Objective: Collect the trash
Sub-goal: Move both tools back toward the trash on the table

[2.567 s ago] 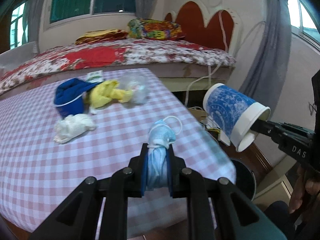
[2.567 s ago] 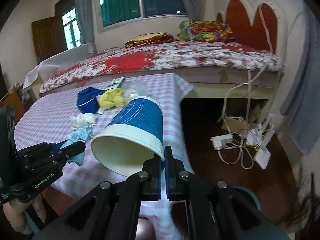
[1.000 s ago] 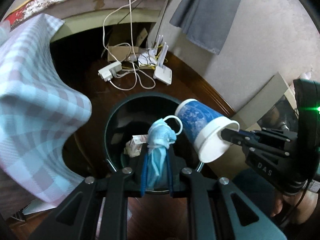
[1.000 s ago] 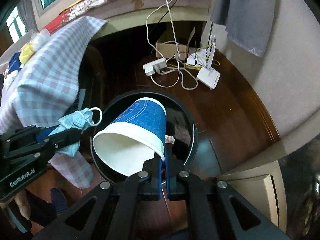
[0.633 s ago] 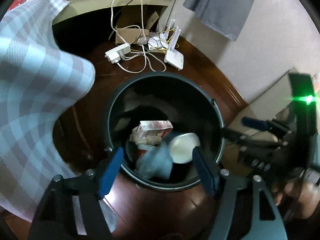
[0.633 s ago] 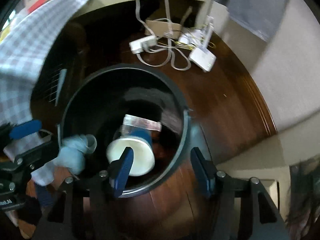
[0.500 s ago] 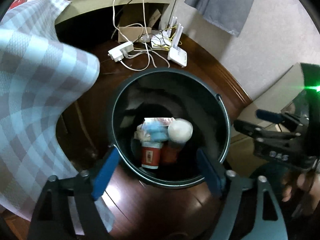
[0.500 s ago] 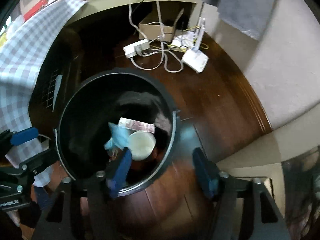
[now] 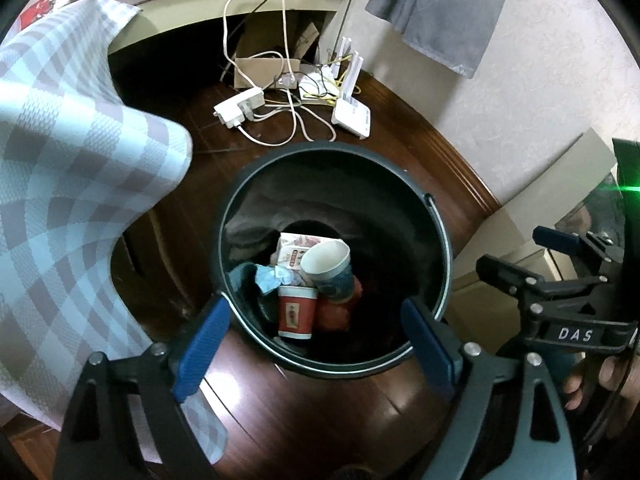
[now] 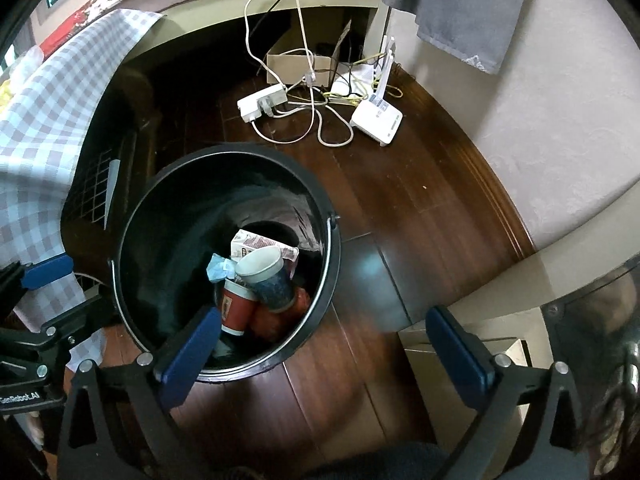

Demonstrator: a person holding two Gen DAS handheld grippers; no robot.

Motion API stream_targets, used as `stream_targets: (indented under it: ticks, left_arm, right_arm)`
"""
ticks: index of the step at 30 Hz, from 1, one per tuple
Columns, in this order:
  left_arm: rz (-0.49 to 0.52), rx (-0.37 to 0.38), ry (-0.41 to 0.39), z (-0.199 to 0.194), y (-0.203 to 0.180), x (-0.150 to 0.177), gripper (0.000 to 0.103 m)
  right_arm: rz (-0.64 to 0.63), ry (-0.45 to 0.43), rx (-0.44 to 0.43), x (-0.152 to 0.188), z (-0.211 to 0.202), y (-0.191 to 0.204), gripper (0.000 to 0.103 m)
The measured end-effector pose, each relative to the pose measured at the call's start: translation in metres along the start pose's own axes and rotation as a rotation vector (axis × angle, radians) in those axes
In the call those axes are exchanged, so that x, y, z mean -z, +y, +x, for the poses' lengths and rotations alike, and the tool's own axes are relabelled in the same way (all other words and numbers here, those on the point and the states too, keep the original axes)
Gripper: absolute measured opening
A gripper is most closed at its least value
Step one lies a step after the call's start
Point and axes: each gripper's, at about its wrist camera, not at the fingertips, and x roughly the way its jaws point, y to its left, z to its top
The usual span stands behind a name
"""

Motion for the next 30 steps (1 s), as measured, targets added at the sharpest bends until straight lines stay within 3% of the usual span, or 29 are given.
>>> stream_targets:
  ticks: [18, 30]
  left_arm:
    - [0.017, 0.017, -0.109, -0.056, -0.009, -0.013, 0.089]
    - [0.024, -0.012, -0.236, -0.111, 0.003, -0.013, 0.089]
  right_arm:
    - [-0.013, -0.117, 0.035, -0.012, -0.062, -0.004, 0.103]
    - [-0.073, -0.217, 0.006, -0.027, -0.109, 0.027, 0.103]
